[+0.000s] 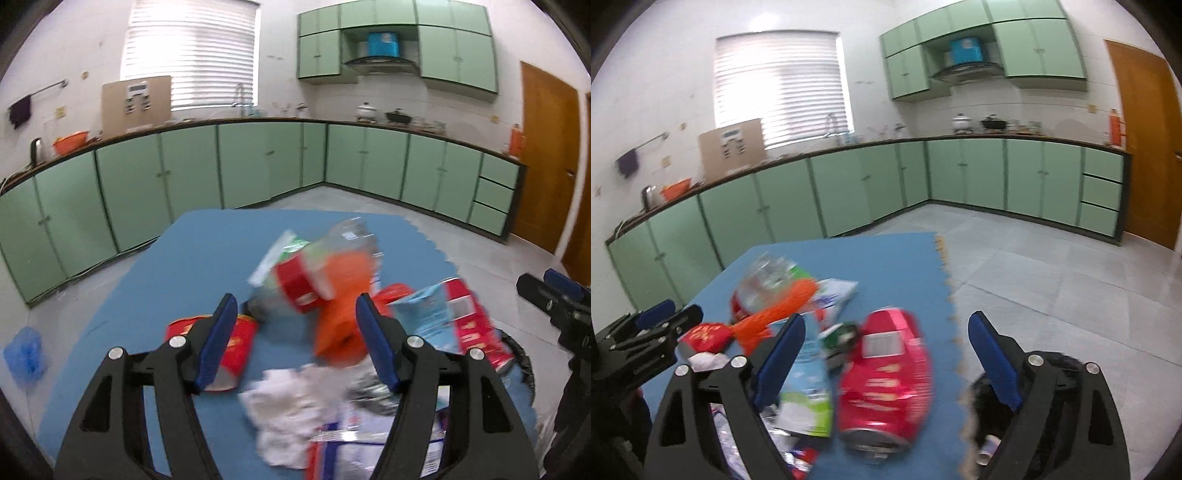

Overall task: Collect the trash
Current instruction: 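Return both tools to the trash pile on the table, then grasp the red paper cup with the left tool while the right grasps the milk carton, then carry the red cup and milk carton over the bin and release both, then return both tools to the trash pile on the table, then grasp the white crumpled tissue with the left tool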

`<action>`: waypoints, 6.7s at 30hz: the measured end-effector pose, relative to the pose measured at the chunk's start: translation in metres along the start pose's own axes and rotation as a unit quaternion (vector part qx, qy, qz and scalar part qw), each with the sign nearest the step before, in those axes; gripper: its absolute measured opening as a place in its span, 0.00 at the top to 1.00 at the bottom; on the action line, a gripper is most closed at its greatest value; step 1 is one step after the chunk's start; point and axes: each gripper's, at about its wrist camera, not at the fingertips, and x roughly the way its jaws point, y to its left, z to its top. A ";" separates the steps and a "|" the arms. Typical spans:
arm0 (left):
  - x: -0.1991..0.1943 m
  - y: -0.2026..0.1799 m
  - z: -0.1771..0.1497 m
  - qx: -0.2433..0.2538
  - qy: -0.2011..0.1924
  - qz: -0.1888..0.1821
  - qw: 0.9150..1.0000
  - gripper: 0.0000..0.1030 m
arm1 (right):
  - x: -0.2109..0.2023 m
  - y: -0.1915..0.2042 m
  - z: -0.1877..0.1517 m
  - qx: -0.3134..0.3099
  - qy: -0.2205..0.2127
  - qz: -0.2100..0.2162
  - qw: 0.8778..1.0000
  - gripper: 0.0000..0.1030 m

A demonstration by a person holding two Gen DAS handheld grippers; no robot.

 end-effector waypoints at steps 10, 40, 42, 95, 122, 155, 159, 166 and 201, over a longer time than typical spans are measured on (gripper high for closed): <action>0.012 0.038 -0.014 -0.012 0.025 0.014 1.000 0.37 | 0.040 0.046 -0.026 -0.037 0.047 0.010 0.998 0.14; 0.070 0.082 -0.027 -0.036 0.091 0.045 0.994 0.18 | 0.069 0.067 -0.029 -0.068 0.092 0.059 0.992 0.42; 0.077 0.086 -0.028 -0.046 0.106 0.046 0.992 0.17 | 0.069 0.066 -0.029 -0.066 0.092 0.060 0.992 0.42; 0.008 0.021 0.002 -0.034 0.058 -0.029 0.997 0.46 | 0.015 0.019 0.016 0.004 0.054 0.115 0.992 0.59; 0.020 -0.208 0.021 0.058 0.022 -0.236 0.970 0.46 | -0.069 -0.174 0.037 0.072 -0.003 -0.058 0.996 0.60; 0.074 -0.293 -0.006 0.088 0.089 -0.307 0.944 0.22 | -0.054 -0.278 0.006 0.132 0.031 -0.150 0.979 0.15; 0.050 -0.260 0.004 0.078 0.052 -0.272 0.958 0.20 | -0.067 -0.250 0.016 0.121 0.008 -0.142 0.982 0.11; 0.018 -0.195 0.009 0.069 0.019 -0.208 0.975 0.18 | -0.070 -0.191 0.025 0.102 -0.016 -0.106 0.989 0.09; 0.047 0.025 -0.043 -0.008 0.093 -0.020 0.995 0.18 | 0.009 0.016 0.002 -0.006 0.011 0.004 1.000 0.15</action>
